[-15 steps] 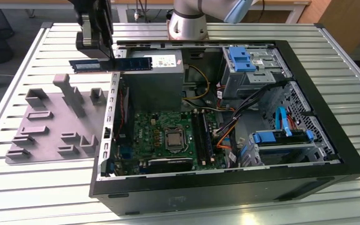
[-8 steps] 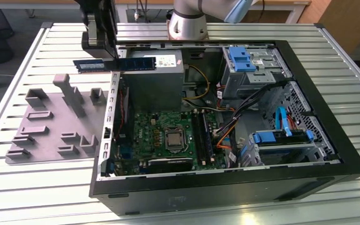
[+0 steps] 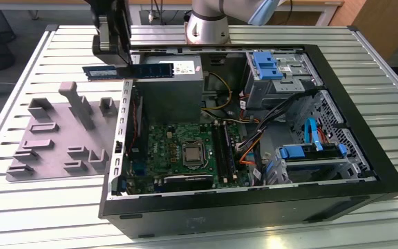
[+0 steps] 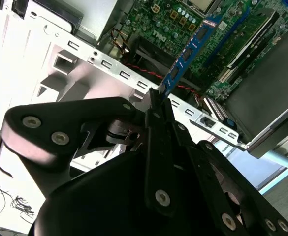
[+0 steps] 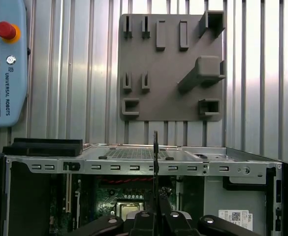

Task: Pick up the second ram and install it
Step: 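Pick up the second ram and move it above second insertion slot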

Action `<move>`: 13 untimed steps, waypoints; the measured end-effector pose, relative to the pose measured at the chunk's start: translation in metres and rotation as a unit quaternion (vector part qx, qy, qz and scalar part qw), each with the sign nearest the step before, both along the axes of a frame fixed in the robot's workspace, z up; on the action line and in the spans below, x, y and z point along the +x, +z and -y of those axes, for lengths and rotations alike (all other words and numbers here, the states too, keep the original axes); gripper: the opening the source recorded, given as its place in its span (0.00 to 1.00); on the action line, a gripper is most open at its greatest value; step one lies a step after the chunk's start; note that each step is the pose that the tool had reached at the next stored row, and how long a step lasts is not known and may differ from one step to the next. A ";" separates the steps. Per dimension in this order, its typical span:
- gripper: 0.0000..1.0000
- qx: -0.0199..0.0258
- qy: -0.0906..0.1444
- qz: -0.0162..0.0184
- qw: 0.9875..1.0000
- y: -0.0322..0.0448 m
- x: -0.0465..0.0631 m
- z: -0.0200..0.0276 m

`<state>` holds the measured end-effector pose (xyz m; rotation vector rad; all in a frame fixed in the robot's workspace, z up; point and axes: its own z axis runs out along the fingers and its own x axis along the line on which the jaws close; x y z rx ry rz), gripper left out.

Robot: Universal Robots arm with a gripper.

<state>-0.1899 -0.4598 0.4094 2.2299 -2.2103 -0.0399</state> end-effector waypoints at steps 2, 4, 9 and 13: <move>0.14 0.000 0.000 0.000 1.000 0.0000 0.005 0.0001; 0.14 0.000 0.000 0.000 1.000 0.0000 0.009 0.0001; 0.14 0.000 0.000 0.000 1.000 0.0000 0.017 0.0001; 0.14 0.000 0.000 0.000 1.000 0.0000 0.023 0.0001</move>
